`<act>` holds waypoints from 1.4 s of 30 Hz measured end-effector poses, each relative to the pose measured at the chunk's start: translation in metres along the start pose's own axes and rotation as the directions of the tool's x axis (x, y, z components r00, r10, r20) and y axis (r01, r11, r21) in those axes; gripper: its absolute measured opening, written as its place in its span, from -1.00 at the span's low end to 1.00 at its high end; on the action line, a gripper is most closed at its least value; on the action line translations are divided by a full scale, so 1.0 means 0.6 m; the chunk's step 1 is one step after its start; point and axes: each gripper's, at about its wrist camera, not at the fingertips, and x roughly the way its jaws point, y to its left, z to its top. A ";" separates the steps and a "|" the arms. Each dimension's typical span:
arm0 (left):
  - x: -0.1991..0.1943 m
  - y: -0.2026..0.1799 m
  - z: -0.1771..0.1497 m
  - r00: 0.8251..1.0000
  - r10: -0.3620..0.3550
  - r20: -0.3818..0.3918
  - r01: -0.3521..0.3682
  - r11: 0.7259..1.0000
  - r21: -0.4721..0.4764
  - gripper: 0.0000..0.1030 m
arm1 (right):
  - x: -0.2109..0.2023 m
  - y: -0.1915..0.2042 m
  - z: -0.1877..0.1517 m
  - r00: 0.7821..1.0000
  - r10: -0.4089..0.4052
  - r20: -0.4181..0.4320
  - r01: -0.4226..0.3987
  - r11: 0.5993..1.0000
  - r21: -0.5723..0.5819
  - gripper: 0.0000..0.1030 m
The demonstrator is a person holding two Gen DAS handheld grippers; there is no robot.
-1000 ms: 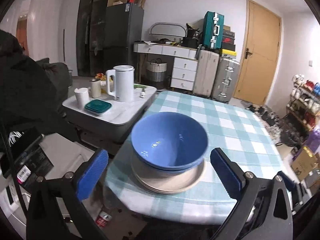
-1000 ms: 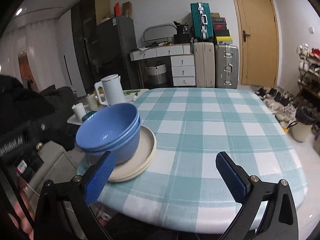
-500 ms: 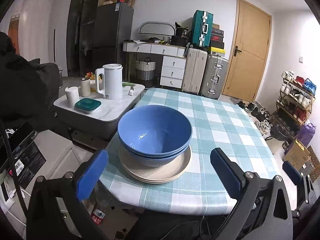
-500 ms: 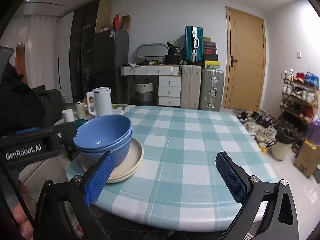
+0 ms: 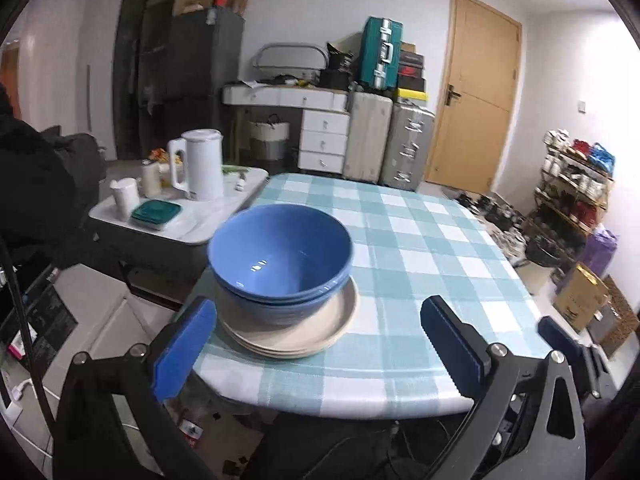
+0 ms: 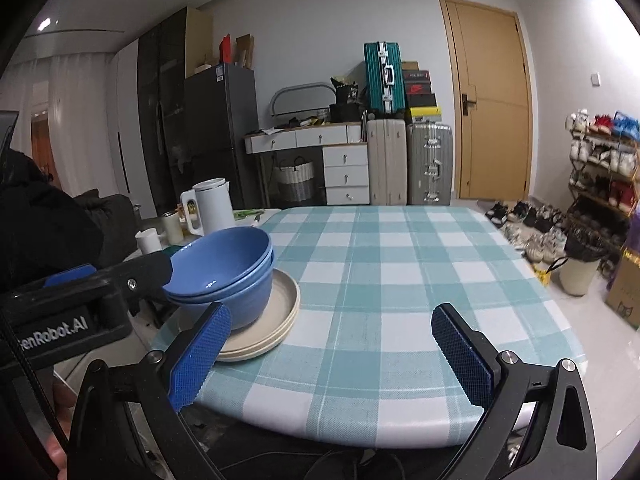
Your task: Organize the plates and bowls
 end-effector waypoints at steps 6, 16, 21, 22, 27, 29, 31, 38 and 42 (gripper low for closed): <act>-0.002 -0.002 -0.002 1.000 -0.013 -0.006 0.012 1.000 -0.019 1.00 | 0.000 -0.017 -0.004 1.000 0.025 0.003 -0.025 0.998 0.058 0.98; 0.011 -0.023 -0.010 0.999 0.033 -0.040 -0.032 0.999 0.022 1.00 | 0.003 -0.034 -0.009 0.999 0.035 -0.005 -0.034 0.995 0.089 0.98; 0.016 -0.020 -0.011 0.999 0.006 -0.049 -0.006 1.000 0.005 1.00 | 0.004 -0.036 -0.009 0.999 0.034 0.001 -0.034 0.995 0.096 0.98; 0.016 -0.020 -0.011 0.999 0.002 -0.048 -0.002 1.000 0.005 1.00 | 0.003 -0.037 -0.009 0.999 0.035 0.002 -0.035 0.995 0.097 0.98; 0.014 -0.028 -0.012 0.999 0.025 -0.032 -0.023 0.999 0.036 1.00 | 0.006 -0.035 -0.008 0.999 0.034 0.001 -0.034 0.996 0.081 0.98; 0.013 -0.033 -0.013 0.998 0.056 -0.023 -0.055 0.997 0.051 1.00 | 0.010 -0.034 -0.009 0.999 0.033 -0.005 -0.033 0.997 0.072 0.98; 0.011 -0.036 -0.014 0.997 0.075 -0.011 -0.074 0.995 0.060 1.00 | 0.012 -0.031 -0.009 0.999 0.035 -0.009 -0.035 0.997 0.063 0.98; 0.012 -0.035 -0.015 0.998 0.062 -0.017 -0.061 0.996 0.063 1.00 | 0.016 -0.028 -0.009 0.999 0.039 -0.013 -0.038 0.998 0.050 0.98; 0.012 -0.041 -0.017 0.998 0.070 -0.005 -0.069 0.994 0.087 1.00 | 0.018 -0.029 -0.010 0.999 0.040 -0.021 -0.039 0.998 0.049 0.98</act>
